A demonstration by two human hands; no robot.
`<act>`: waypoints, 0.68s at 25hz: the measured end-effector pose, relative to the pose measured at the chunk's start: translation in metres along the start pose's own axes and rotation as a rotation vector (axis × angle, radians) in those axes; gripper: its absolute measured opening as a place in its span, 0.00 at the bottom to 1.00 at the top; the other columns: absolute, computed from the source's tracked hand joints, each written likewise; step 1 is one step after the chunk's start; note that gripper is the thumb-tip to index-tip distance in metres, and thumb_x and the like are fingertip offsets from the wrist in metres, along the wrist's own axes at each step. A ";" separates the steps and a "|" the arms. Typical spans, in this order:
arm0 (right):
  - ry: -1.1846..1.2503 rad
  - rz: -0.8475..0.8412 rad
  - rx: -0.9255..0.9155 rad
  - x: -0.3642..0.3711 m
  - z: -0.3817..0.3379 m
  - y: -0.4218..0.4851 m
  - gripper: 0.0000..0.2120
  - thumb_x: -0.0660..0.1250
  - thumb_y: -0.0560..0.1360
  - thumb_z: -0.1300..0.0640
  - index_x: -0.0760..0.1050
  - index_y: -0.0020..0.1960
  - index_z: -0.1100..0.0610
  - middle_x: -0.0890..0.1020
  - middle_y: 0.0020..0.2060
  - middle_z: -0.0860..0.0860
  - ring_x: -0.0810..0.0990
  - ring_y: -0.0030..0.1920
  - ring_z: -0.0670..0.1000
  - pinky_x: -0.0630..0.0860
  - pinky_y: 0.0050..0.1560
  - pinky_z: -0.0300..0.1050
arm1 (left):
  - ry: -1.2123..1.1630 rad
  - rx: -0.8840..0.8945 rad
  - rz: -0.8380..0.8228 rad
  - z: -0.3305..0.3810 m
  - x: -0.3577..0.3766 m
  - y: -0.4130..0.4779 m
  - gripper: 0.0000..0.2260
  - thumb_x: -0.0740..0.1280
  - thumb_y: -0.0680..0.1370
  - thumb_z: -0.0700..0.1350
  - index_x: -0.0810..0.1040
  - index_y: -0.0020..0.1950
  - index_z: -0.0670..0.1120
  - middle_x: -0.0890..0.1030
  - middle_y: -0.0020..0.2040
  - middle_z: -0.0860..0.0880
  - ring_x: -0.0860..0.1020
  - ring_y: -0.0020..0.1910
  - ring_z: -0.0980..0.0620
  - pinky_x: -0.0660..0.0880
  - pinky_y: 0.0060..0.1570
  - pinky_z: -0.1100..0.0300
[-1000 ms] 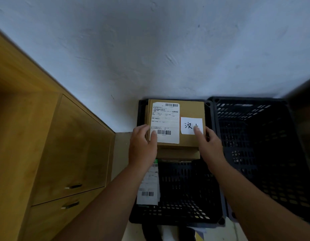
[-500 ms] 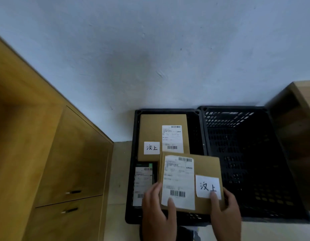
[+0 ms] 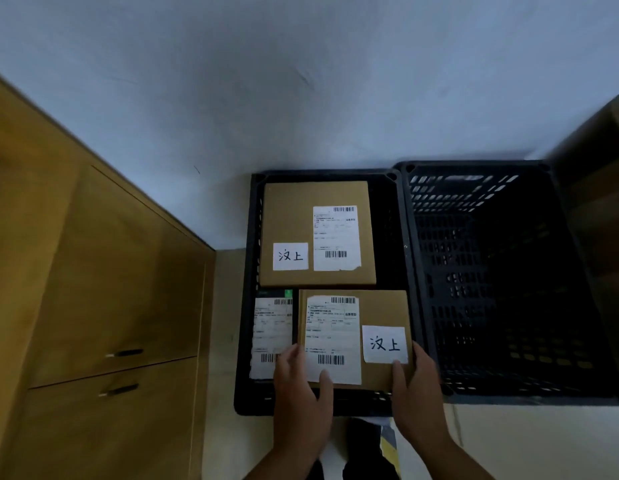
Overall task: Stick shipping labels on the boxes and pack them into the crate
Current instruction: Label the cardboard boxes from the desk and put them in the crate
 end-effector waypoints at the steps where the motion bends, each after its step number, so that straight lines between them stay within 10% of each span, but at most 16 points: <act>1: 0.019 -0.001 0.006 0.006 0.001 0.002 0.20 0.61 0.83 0.61 0.65 0.74 0.57 0.73 0.63 0.54 0.73 0.66 0.56 0.73 0.68 0.55 | 0.023 0.003 -0.003 -0.002 0.006 0.002 0.28 0.64 0.82 0.52 0.60 0.80 0.51 0.57 0.73 0.57 0.62 0.71 0.58 0.72 0.66 0.64; 9: 0.221 0.145 0.065 0.034 0.002 0.023 0.18 0.73 0.76 0.50 0.68 0.59 0.50 0.76 0.53 0.49 0.79 0.57 0.53 0.80 0.58 0.56 | 0.225 -0.036 0.014 -0.005 0.043 0.012 0.35 0.63 0.80 0.58 0.53 0.82 0.49 0.46 0.81 0.48 0.48 0.80 0.48 0.59 0.79 0.52; 17: 0.191 0.221 0.067 0.047 0.020 0.033 0.36 0.77 0.71 0.43 0.65 0.71 0.53 0.76 0.62 0.50 0.76 0.63 0.51 0.78 0.62 0.56 | 0.334 -0.054 0.094 -0.003 0.063 0.011 0.39 0.73 0.74 0.51 0.61 0.80 0.41 0.59 0.79 0.38 0.61 0.76 0.38 0.64 0.74 0.40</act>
Point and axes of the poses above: each hand's wrist, its own y-axis towards the middle knuckle, its own x-axis out of the palm, z = x × y, the point moved 8 cm from there along y, towards the middle knuckle
